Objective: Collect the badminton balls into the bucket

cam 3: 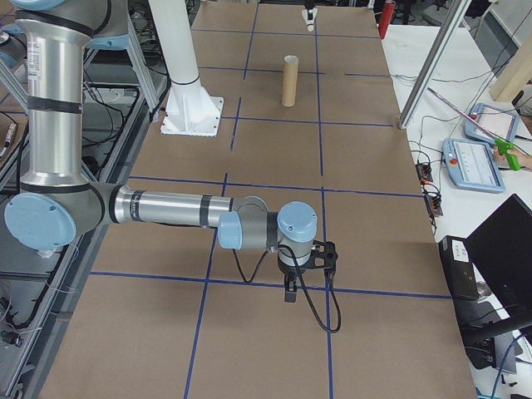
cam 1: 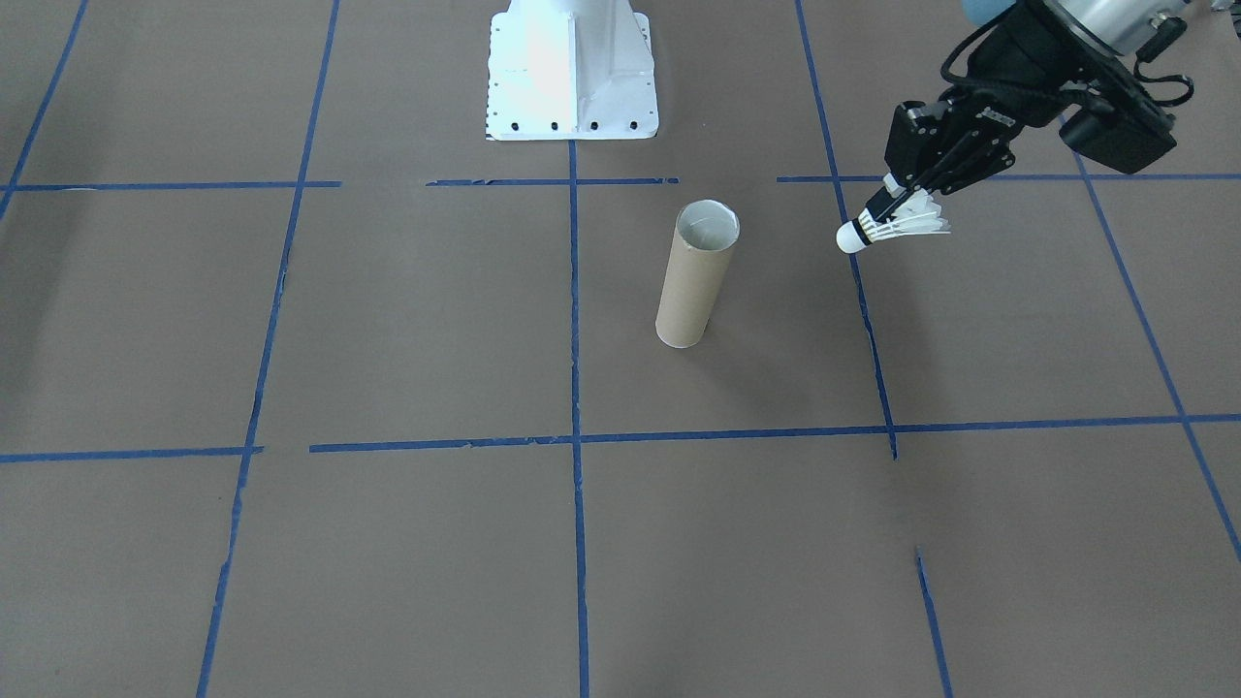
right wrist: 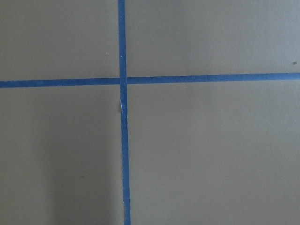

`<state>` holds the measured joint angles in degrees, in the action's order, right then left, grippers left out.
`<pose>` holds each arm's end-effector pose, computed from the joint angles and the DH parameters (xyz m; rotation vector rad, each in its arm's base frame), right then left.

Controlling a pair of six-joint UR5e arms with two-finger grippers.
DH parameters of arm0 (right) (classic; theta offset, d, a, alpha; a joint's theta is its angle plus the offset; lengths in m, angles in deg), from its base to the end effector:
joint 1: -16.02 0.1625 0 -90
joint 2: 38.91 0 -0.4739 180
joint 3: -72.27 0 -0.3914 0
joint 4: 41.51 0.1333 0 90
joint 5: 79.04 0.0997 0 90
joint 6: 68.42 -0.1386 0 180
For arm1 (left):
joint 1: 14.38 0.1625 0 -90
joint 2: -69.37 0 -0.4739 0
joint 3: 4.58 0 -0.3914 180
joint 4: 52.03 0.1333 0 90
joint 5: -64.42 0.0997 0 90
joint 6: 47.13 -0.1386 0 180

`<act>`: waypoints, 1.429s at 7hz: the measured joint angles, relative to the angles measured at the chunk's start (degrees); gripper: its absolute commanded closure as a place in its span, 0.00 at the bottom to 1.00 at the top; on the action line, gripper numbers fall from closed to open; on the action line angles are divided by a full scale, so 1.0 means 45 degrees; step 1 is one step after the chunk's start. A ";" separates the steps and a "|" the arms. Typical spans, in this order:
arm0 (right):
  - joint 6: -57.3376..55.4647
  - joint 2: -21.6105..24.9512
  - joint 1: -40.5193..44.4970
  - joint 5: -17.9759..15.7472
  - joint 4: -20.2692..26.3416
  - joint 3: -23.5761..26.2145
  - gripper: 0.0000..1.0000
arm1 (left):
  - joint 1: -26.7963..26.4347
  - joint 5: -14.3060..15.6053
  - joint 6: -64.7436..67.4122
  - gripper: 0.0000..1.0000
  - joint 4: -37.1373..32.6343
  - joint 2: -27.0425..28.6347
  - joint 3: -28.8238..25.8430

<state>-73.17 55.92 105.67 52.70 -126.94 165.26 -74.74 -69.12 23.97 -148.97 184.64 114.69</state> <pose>0.0382 -0.4561 0.7458 0.0131 -0.7298 0.0560 0.2467 -0.5100 0.2326 0.1222 1.2143 -0.2246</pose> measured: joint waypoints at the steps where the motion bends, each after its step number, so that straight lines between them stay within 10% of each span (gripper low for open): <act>1: 0.0001 0.0000 0.0000 0.0001 0.0000 0.0000 0.00 | 0.0774 0.1061 -0.0335 1.00 0.2189 0.0586 0.0928; 5: 0.0000 0.0000 0.0000 0.0002 0.0000 0.0000 0.00 | 0.4266 0.5352 -0.0525 1.00 0.9553 0.4602 0.1082; 10: 0.0000 0.0000 0.0000 0.0001 0.0000 0.0000 0.00 | 0.5201 0.7623 -0.1434 1.00 1.0865 0.6041 -0.0627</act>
<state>-73.17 55.92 105.67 52.71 -126.94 165.26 -51.33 -34.82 17.51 -100.07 211.82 111.87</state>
